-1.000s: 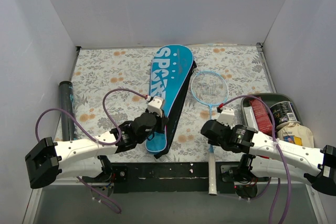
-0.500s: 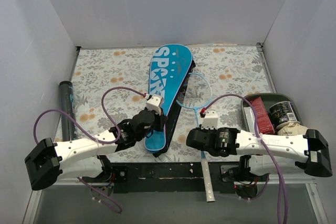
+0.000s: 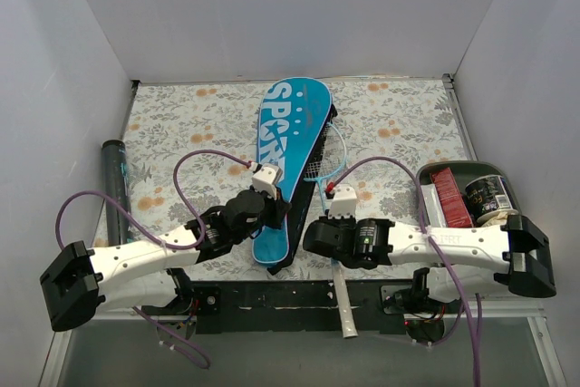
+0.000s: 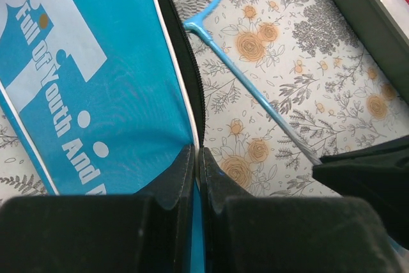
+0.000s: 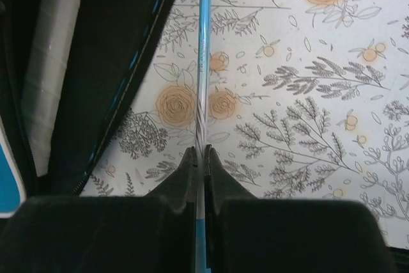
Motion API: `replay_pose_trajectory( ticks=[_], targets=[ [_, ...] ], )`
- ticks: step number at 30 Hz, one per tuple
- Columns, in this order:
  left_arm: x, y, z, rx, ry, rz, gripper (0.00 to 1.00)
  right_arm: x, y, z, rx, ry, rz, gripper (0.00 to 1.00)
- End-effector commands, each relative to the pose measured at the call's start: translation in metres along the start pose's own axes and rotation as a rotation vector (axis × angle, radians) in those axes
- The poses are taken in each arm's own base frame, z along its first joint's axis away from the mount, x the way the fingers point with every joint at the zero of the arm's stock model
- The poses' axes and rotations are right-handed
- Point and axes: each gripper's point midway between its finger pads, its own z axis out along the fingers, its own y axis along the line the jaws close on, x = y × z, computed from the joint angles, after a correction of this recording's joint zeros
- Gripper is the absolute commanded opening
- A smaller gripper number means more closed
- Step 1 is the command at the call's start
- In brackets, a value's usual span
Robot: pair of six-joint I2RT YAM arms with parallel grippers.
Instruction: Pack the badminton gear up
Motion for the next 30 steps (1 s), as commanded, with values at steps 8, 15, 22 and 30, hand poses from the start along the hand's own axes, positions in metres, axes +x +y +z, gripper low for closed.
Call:
replay_pose_trajectory(
  ticks=[8,15,22,30],
  targets=[
    [-0.022,-0.031,-0.012,0.149,-0.033,-0.06,0.0,-0.08,0.039,0.048,-0.1,-0.196,0.021,0.01],
    [-0.012,-0.042,-0.022,0.216,0.023,-0.104,0.0,-0.132,0.052,0.086,-0.158,-0.32,0.085,0.01],
    [-0.004,-0.045,-0.028,0.24,0.063,-0.116,0.0,-0.14,0.063,0.137,-0.163,-0.337,0.105,0.01],
    [0.003,-0.046,-0.026,0.248,0.088,-0.12,0.0,-0.142,0.077,0.162,-0.179,-0.329,0.072,0.01]
  ],
)
